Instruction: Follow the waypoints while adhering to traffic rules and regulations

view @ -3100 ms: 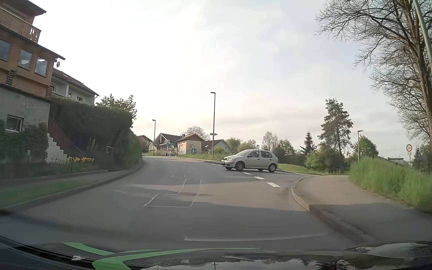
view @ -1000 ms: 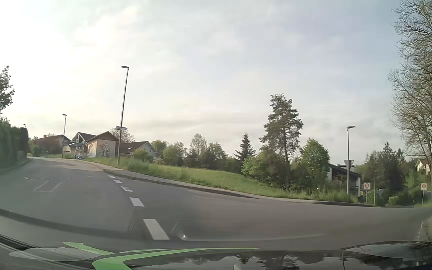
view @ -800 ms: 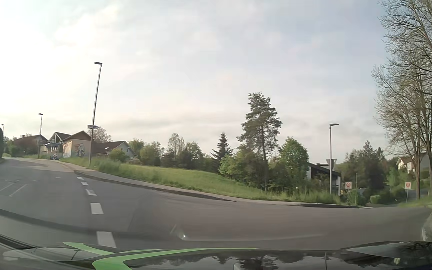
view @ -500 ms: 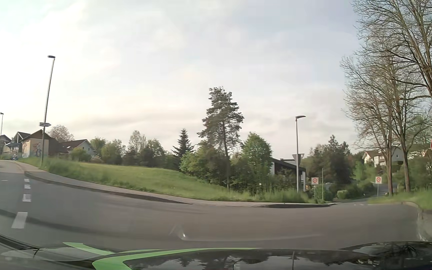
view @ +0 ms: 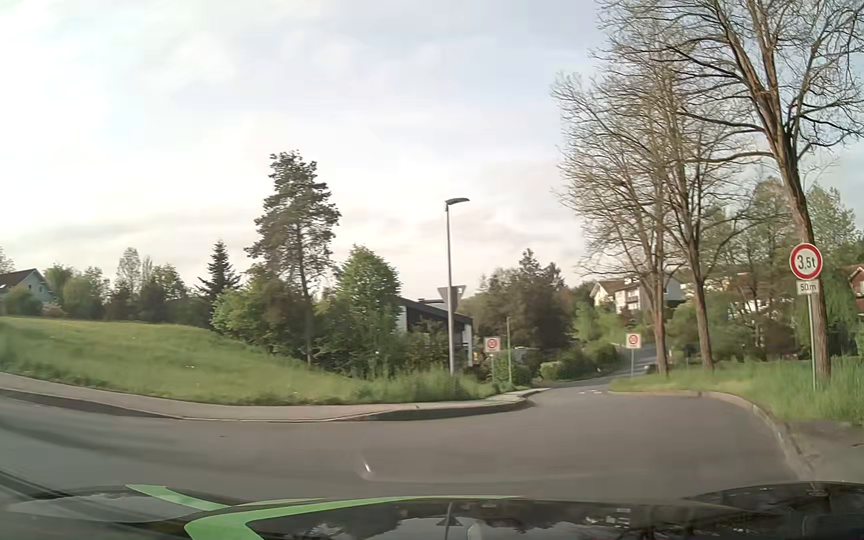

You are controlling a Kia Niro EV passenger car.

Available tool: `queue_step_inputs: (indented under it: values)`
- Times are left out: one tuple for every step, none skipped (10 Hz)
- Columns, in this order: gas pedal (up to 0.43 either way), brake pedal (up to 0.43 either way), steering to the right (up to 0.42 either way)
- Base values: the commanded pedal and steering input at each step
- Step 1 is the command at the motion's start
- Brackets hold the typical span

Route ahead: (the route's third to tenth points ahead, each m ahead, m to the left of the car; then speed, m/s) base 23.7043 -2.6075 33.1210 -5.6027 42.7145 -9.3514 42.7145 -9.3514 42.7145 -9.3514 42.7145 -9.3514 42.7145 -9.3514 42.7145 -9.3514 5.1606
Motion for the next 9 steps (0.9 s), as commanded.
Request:
queue_step_inputs:
  values:
    - [0.15,0.0,0.391]
    - [0.15,0.0,0.368]
    - [0.15,0.0,0.347]
    - [0.15,0.0,0.32]
    - [0.15,0.0,0.291]
    - [0.15,0.0,0.256]
    - [0.118,0.0,0.226]
    - [0.0,0.0,0.189]
    - [0.0,0.0,0.142]
